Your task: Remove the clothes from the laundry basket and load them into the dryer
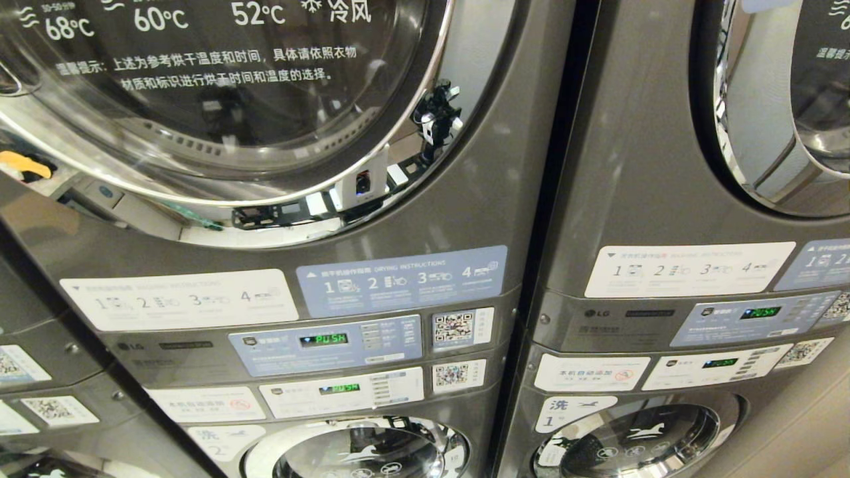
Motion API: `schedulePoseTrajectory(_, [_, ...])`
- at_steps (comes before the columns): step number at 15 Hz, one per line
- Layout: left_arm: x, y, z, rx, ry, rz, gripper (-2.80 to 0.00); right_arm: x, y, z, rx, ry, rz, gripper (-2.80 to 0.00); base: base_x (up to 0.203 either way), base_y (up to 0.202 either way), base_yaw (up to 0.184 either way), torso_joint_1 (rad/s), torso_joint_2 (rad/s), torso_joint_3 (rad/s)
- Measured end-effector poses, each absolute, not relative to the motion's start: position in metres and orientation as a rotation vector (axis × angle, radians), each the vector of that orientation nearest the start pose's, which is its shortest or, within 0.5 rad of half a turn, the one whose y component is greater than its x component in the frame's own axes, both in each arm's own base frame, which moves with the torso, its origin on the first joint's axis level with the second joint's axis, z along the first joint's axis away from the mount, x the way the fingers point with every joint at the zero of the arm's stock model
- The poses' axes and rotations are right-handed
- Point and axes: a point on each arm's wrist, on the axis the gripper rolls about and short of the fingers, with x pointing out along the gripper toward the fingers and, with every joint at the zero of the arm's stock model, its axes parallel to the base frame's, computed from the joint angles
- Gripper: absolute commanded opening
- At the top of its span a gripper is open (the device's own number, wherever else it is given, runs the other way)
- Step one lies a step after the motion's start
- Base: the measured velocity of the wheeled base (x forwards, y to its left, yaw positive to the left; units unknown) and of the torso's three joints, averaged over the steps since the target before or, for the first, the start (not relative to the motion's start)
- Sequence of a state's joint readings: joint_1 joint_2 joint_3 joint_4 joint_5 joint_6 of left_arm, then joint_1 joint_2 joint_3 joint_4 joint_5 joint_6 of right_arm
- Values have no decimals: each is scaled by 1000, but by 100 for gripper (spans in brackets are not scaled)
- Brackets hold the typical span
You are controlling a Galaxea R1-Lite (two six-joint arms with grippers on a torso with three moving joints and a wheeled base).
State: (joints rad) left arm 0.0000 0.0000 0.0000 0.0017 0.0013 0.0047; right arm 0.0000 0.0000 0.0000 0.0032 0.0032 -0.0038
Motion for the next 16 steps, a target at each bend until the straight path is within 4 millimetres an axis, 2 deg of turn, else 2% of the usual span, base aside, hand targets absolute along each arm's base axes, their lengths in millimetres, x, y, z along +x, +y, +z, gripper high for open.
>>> schedulePoseTrajectory(16, [-23,0,75,5,2,2,-280,-23,0,75,-4,3,3,-280,0,0,0,0,0,0])
